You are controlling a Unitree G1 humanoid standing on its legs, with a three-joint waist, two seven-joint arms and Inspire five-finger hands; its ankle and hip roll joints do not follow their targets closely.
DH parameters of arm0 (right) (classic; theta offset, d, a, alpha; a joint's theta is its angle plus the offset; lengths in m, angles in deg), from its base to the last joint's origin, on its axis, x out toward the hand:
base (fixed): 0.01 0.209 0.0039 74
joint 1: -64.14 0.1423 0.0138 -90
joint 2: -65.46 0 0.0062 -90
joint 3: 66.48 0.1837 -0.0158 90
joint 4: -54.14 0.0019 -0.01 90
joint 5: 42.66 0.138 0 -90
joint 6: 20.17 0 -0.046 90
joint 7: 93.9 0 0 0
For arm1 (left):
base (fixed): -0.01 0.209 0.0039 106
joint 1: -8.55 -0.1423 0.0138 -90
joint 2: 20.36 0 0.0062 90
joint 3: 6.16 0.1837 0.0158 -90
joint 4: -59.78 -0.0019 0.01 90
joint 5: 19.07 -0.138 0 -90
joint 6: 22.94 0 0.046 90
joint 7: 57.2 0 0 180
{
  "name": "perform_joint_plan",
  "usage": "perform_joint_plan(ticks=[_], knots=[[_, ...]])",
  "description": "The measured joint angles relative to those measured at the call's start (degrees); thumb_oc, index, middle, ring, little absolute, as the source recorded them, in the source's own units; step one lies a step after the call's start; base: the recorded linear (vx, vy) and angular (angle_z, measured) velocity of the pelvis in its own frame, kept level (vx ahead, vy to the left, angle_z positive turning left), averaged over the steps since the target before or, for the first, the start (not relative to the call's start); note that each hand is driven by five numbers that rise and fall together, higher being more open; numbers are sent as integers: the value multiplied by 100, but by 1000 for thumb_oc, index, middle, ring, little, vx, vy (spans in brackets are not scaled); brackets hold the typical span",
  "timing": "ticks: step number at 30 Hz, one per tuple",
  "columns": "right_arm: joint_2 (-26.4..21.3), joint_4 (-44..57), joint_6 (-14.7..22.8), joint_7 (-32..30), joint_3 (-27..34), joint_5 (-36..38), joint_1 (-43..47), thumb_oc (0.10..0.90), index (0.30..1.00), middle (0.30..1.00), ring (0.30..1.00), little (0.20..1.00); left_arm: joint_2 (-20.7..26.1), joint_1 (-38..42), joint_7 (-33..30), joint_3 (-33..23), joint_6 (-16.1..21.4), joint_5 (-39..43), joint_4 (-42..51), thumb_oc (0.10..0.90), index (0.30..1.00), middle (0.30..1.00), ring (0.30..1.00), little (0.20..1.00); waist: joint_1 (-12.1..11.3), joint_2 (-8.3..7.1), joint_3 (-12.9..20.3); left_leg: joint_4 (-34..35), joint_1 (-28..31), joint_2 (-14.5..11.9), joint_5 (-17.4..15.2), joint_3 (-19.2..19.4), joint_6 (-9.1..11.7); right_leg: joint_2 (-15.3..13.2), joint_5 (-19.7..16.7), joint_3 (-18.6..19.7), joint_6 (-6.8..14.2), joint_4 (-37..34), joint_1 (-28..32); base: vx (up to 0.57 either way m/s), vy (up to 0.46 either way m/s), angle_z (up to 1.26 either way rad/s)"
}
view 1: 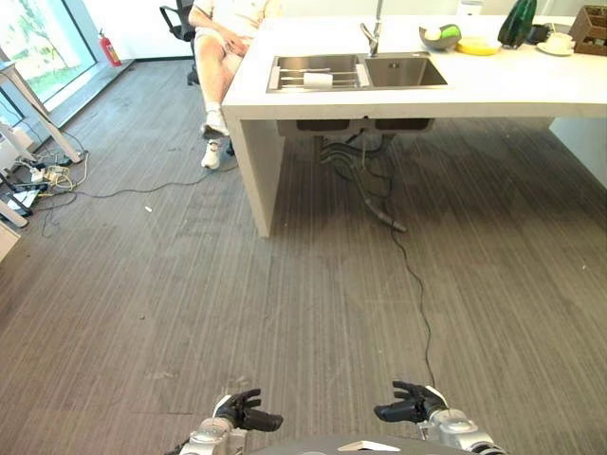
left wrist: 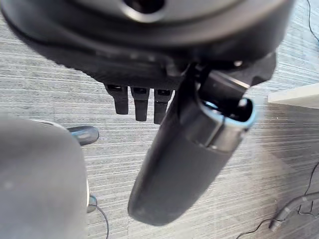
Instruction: Place the dishes in the dishwasher.
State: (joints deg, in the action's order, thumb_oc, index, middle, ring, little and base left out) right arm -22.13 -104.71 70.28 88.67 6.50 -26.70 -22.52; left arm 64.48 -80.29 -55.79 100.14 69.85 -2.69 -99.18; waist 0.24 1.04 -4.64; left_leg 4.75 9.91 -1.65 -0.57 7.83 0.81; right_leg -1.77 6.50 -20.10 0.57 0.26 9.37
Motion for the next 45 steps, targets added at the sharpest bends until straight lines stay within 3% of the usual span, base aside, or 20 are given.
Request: perform_joint_plan(ticks=[42, 44, 45], knots=[[9, -72, -167, 102, -3, 1, 99, 800, 900, 900, 900, 900, -10, 206, 29, 367, -52, -576, -93, 800, 900, 900, 900, 900, -5, 42, 37, 10, -68, -9, -5, 108, 5, 14, -79, 96, 27, -40, -125, 9, 13, -1], [3, -68, -175, 102, 4, 1, 112, 800, 900, 900, 900, 900, -9, 200, 18, 373, -123, -574, 29, 800, 900, 900, 900, 900, -7, 38, 33, 17, -66, 21, -24, 111, -5, 12, -115, 91, 69, -23, -146, -13, 262, -4], [-26, -72, -206, 99, 7, 1, 166, 800, 900, 900, 900, 900, -6, 195, 16, 378, -194, -568, 261, 800, 900, 900, 900, 900, -23, 55, 7, 29, -112, 22, -39, 159, -45, 9, -139, 99, 196, 226, -279, -37, 222, -9]])
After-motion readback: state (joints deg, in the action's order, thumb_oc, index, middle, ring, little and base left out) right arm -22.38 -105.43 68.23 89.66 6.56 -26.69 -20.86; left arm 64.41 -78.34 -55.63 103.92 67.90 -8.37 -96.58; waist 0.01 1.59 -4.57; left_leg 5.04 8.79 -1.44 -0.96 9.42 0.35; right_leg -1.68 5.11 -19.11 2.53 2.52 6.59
